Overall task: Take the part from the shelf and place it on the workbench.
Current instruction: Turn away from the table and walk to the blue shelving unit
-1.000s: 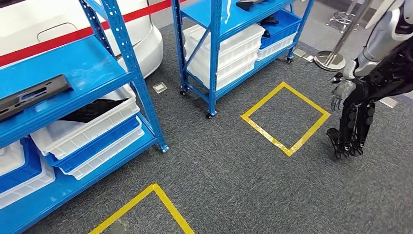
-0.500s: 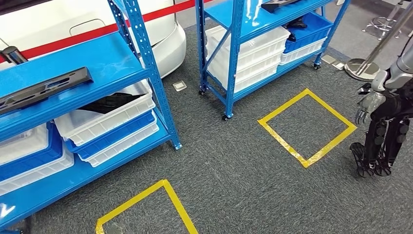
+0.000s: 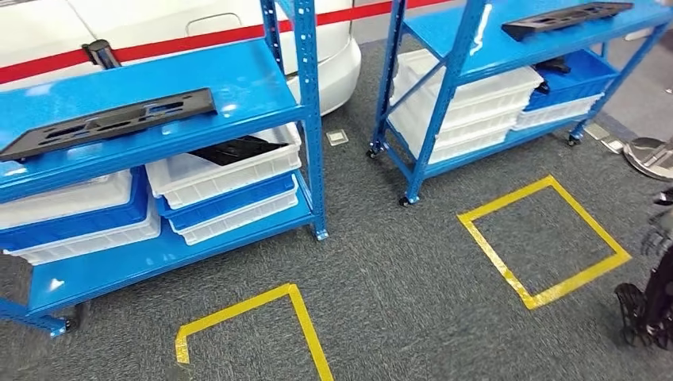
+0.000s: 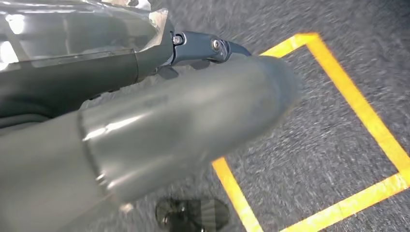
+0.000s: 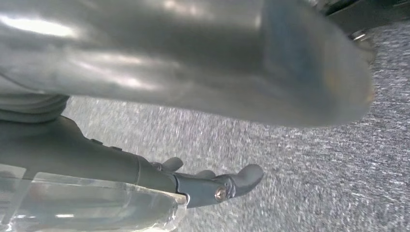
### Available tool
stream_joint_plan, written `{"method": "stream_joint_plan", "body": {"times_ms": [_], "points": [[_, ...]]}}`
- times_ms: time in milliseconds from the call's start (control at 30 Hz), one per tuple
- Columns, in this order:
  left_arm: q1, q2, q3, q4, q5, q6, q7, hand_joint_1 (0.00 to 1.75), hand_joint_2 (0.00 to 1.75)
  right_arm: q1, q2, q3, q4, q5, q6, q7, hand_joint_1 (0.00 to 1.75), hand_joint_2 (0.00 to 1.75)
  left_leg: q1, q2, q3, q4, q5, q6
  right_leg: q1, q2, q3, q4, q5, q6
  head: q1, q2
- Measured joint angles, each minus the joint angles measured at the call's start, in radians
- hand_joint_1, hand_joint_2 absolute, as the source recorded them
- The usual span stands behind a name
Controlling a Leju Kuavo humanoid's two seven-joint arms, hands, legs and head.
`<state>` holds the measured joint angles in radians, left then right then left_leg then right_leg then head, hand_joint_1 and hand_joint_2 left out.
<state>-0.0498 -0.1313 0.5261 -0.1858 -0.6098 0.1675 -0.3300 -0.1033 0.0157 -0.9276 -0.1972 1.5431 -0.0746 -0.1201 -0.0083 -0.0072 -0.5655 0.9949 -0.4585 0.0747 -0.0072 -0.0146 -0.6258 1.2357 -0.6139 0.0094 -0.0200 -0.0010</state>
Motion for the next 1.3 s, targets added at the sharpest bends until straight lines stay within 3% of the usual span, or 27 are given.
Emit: {"method": "stream_joint_plan", "body": {"times_ms": [67,100,167,200,267,367,400,467,533,600,633,667,733,800,867,900,933,1000,1067,1133,1167,1233,1300], "points": [[0.002,-0.007,0.013,0.001,0.024,-0.017,0.020,0.00,0.00,-0.001,-0.002,0.004,0.000,0.002,0.000,0.004,0.00,0.00,0.002,-0.030,0.001,0.001,-0.001,-0.001,-0.007,0.008,-0.039,0.062,-0.010,0.013,0.001,0.000],[0.003,-0.010,0.022,0.001,0.035,-0.025,0.034,0.00,0.00,-0.003,-0.004,0.006,0.000,0.002,0.001,0.005,0.00,0.00,0.004,-0.045,0.003,0.003,-0.002,-0.004,-0.010,0.010,-0.033,0.038,0.010,0.025,0.001,0.000],[0.005,-0.014,0.037,0.002,0.044,-0.036,0.059,0.00,0.00,-0.009,-0.005,0.009,0.000,0.000,0.003,0.006,0.00,0.00,0.008,-0.072,0.005,0.010,-0.008,-0.013,-0.019,0.031,0.019,-0.092,0.074,0.049,0.002,0.000],[0.005,-0.014,0.042,0.002,0.044,-0.040,0.071,0.00,0.00,-0.011,-0.005,0.010,0.000,-0.001,0.005,0.006,0.00,0.00,0.009,-0.085,0.003,0.016,-0.012,-0.020,-0.022,0.045,0.045,-0.154,0.098,0.053,0.004,0.000],[0.005,-0.014,0.047,0.003,0.044,-0.042,0.086,0.00,0.00,-0.014,-0.004,0.011,0.000,-0.003,0.006,0.006,0.00,0.00,0.007,-0.102,-0.002,0.025,-0.019,-0.032,-0.022,0.064,0.066,-0.210,0.114,0.045,0.007,0.000],[0.011,-0.013,0.055,0.003,0.044,-0.047,0.097,0.00,0.00,-0.021,-0.002,0.013,0.000,-0.003,0.006,0.008,0.00,0.00,0.011,-0.115,-0.008,0.025,-0.018,-0.043,-0.019,0.046,0.073,-0.212,0.117,0.023,0.005,0.000],[0.014,-0.013,0.059,0.004,0.044,-0.048,0.102,0.00,0.00,-0.024,-0.001,0.015,0.000,-0.002,0.006,0.010,0.00,0.00,0.012,-0.106,-0.012,0.031,-0.023,-0.047,-0.021,0.038,0.075,-0.213,0.118,0.015,0.004,0.000],[0.015,-0.014,0.063,0.005,0.044,-0.051,0.106,0.00,0.00,-0.025,0.000,0.019,-0.001,0.000,0.006,0.014,0.00,0.00,0.013,-0.062,-0.039,0.087,-0.057,-0.057,-0.025,0.021,0.078,-0.215,0.119,0.002,-0.003,0.000],[0.013,-0.015,0.065,0.005,0.041,-0.057,0.106,0.00,0.00,-0.023,-0.001,0.020,-0.001,0.001,0.007,0.020,0.00,0.00,0.015,-0.016,-0.102,0.209,-0.115,-0.067,-0.020,0.000,0.079,-0.215,0.115,-0.008,-0.011,0.000],[0.013,-0.016,0.065,0.006,0.037,-0.062,0.105,0.00,0.00,-0.021,-0.002,0.021,-0.001,0.000,0.009,0.023,0.00,0.00,0.019,-0.001,-0.156,0.302,-0.139,-0.070,-0.016,-0.025,0.081,-0.215,0.111,-0.013,-0.011,0.000],[0.014,-0.016,0.065,0.006,0.036,-0.063,0.105,0.00,0.00,-0.022,-0.002,0.022,-0.001,0.000,0.009,0.023,0.00,0.00,0.020,0.003,-0.157,0.297,-0.123,-0.069,-0.015,-0.036,0.083,-0.215,0.109,-0.014,-0.011,0.000],[0.015,-0.016,0.066,0.006,0.035,-0.063,0.105,0.00,0.00,-0.023,-0.002,0.023,-0.001,0.000,0.009,0.023,0.00,0.00,0.019,0.009,-0.136,0.250,-0.091,-0.065,-0.014,-0.047,0.086,-0.215,0.107,-0.015,-0.011,0.000],[0.013,-0.015,0.066,0.006,0.035,-0.063,0.104,0.00,0.00,-0.024,-0.002,0.026,-0.001,0.000,0.009,0.023,0.00,0.00,0.012,0.047,-0.066,0.115,-0.030,-0.052,-0.010,-0.066,0.094,-0.215,0.101,-0.012,-0.011,0.000],[0.010,-0.014,0.066,0.006,0.034,-0.063,0.104,0.00,0.00,-0.024,-0.001,0.028,-0.001,-0.001,0.009,0.023,0.00,0.00,0.002,0.076,-0.029,0.042,-0.012,-0.041,-0.006,-0.083,0.100,-0.217,0.095,-0.004,-0.010,0.000],[0.009,-0.014,0.066,0.006,0.031,-0.063,0.104,0.00,0.00,-0.026,-0.001,0.028,-0.001,-0.003,0.009,0.019,0.00,0.00,-0.004,0.061,-0.028,0.031,-0.013,-0.033,-0.003,-0.102,0.107,-0.223,0.092,0.006,-0.011,0.000],[0.010,-0.014,0.066,0.006,0.028,-0.063,0.104,0.00,0.44,-0.027,-0.001,0.028,-0.001,-0.005,0.009,0.016,0.00,0.00,-0.001,0.050,-0.024,0.022,-0.008,-0.029,-0.003,-0.102,0.109,-0.223,0.089,0.011,-0.010,0.000],[0.011,-0.015,0.066,0.006,0.026,-0.063,0.105,0.00,0.87,-0.028,-0.002,0.028,-0.001,-0.006,0.008,0.013,0.00,0.00,0.002,0.040,-0.018,0.012,-0.002,-0.024,-0.002,-0.088,0.108,-0.214,0.083,0.015,-0.009,0.000],[0.008,-0.015,0.066,0.006,0.019,-0.062,0.106,0.00,1.75,-0.027,-0.002,0.029,-0.001,-0.009,0.008,0.007,0.00,0.00,0.011,0.017,-0.007,-0.004,0.010,-0.015,-0.003,-0.031,0.072,-0.135,0.044,0.013,-0.006,0.000],[0.003,-0.015,0.067,0.006,0.014,-0.061,0.105,0.00,1.75,-0.021,-0.001,0.029,0.000,-0.011,0.008,0.005,0.00,0.00,0.010,-0.012,-0.007,-0.005,0.011,-0.011,-0.007,0.004,0.004,-0.002,-0.007,0.010,-0.003,0.000],[0.003,-0.016,0.067,0.006,0.011,-0.061,0.104,0.00,1.75,-0.016,-0.002,0.029,-0.001,-0.012,0.008,0.004,0.00,0.00,0.010,-0.044,-0.006,-0.005,0.010,-0.012,-0.010,0.010,-0.034,0.051,-0.011,0.022,-0.002,0.000],[0.003,-0.016,0.067,0.006,0.011,-0.060,0.104,0.00,1.75,-0.016,-0.003,0.029,-0.001,-0.012,0.008,0.004,0.00,0.00,0.011,-0.059,-0.004,-0.003,0.009,-0.014,-0.012,0.013,-0.021,0.012,0.015,0.033,-0.002,0.000],[0.003,-0.017,0.067,0.006,0.011,-0.060,0.104,0.00,1.75,-0.016,-0.004,0.029,-0.001,-0.012,0.008,0.003,0.00,0.00,0.013,-0.087,-0.003,0.004,0.003,-0.023,-0.019,0.042,0.035,-0.128,0.083,0.051,-0.001,0.000],[0.003,-0.017,0.068,0.006,0.011,-0.060,0.103,0.00,1.75,-0.018,-0.003,0.029,0.000,-0.012,0.008,0.002,0.00,0.00,0.011,-0.108,-0.006,0.012,-0.004,-0.036,-0.020,0.068,0.071,-0.215,0.118,0.044,0.000,0.000]]}}
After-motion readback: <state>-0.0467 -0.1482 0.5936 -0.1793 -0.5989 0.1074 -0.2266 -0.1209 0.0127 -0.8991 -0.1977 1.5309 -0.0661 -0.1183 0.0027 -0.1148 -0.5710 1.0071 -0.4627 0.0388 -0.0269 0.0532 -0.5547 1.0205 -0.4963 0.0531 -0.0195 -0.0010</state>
